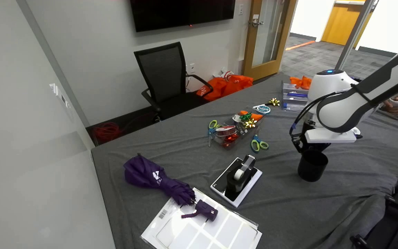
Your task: Move the cup to the left
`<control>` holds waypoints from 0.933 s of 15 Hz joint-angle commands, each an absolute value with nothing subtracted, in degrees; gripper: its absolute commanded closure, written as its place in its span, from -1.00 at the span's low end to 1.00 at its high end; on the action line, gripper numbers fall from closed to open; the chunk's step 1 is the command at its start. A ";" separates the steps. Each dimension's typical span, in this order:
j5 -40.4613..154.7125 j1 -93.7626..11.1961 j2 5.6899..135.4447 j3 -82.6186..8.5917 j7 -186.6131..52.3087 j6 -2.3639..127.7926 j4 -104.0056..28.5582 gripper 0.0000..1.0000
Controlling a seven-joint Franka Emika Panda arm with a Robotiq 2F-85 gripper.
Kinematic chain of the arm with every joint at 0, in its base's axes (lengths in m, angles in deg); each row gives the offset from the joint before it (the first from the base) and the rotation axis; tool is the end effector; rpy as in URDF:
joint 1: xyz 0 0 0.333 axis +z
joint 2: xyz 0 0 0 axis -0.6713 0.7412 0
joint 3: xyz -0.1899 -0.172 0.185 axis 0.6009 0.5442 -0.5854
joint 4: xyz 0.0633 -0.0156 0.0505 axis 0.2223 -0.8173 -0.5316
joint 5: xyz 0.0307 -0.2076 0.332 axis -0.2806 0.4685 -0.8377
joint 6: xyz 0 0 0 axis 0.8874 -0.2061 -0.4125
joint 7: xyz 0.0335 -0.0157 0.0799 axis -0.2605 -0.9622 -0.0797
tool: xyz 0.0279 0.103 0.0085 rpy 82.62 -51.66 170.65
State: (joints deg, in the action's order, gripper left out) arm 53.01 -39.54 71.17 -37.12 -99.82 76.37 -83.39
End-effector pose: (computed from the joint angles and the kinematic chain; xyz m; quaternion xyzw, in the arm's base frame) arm 0.4819 -0.0122 0.1808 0.9396 -0.3368 -0.0554 0.0232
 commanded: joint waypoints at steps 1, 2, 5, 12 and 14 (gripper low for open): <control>52.32 -38.81 72.81 -36.06 -100.53 77.30 -82.16 0.92; 52.46 -38.78 73.12 -35.91 -100.48 77.80 -82.15 0.92; 52.31 -39.01 73.94 -35.81 -99.14 79.56 -82.53 0.18; 50.96 -40.82 71.42 -36.37 -91.49 79.33 -84.06 -0.68; 50.85 -41.61 69.70 -36.14 -88.01 78.21 -84.26 -0.93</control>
